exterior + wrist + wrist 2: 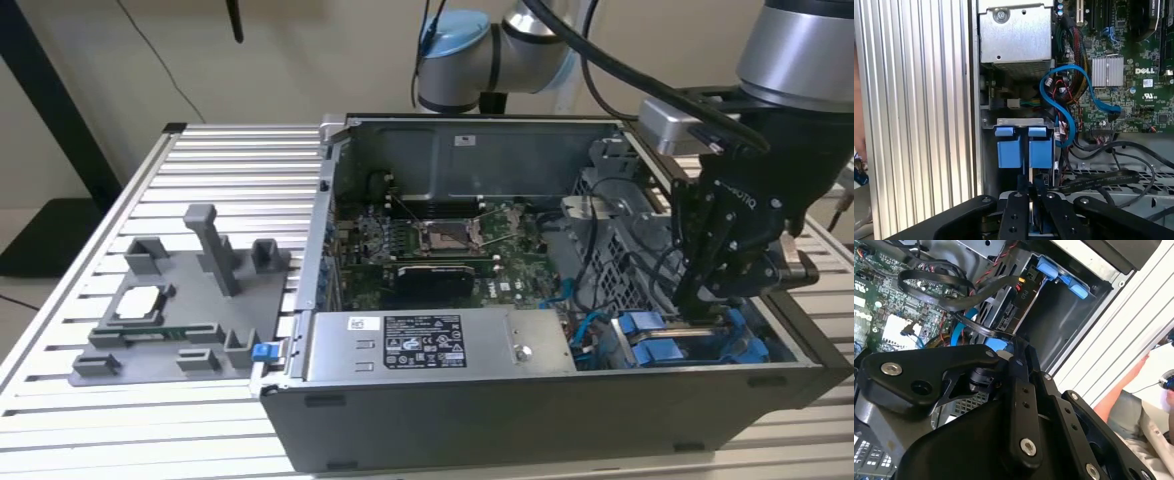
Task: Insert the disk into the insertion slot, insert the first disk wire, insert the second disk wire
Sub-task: 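Insert the second disk wire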
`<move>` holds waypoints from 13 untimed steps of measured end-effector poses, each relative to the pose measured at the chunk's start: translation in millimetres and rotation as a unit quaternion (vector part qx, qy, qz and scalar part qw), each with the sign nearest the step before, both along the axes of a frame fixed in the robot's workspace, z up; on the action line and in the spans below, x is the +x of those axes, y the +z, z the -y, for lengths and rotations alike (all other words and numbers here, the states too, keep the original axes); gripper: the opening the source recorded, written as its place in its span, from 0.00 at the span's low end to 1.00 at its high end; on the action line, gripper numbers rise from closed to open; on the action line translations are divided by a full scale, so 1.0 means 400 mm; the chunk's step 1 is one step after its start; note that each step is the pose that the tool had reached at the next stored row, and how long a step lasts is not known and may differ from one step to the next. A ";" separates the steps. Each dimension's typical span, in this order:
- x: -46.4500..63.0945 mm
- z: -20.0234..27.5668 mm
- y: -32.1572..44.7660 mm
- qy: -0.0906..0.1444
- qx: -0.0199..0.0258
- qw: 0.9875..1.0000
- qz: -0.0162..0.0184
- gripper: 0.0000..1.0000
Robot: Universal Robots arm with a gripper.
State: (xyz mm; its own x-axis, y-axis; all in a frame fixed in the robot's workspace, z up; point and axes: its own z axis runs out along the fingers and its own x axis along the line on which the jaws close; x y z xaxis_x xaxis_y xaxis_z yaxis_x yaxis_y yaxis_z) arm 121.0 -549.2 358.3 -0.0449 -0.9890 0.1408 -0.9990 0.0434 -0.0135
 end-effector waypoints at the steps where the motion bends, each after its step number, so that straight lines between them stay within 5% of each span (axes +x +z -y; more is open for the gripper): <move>1: 0.000 0.000 0.000 0.000 0.000 1.000 0.000 0.00; 4: 0.000 0.000 -0.001 0.000 0.000 1.000 0.000 0.00; 6: 0.000 0.000 -0.001 0.000 0.005 1.000 0.000 0.00; 7: 0.000 0.000 -0.001 0.000 0.011 1.000 0.000 0.00; 13: 0.000 0.010 -0.002 0.000 0.065 0.998 0.000 0.00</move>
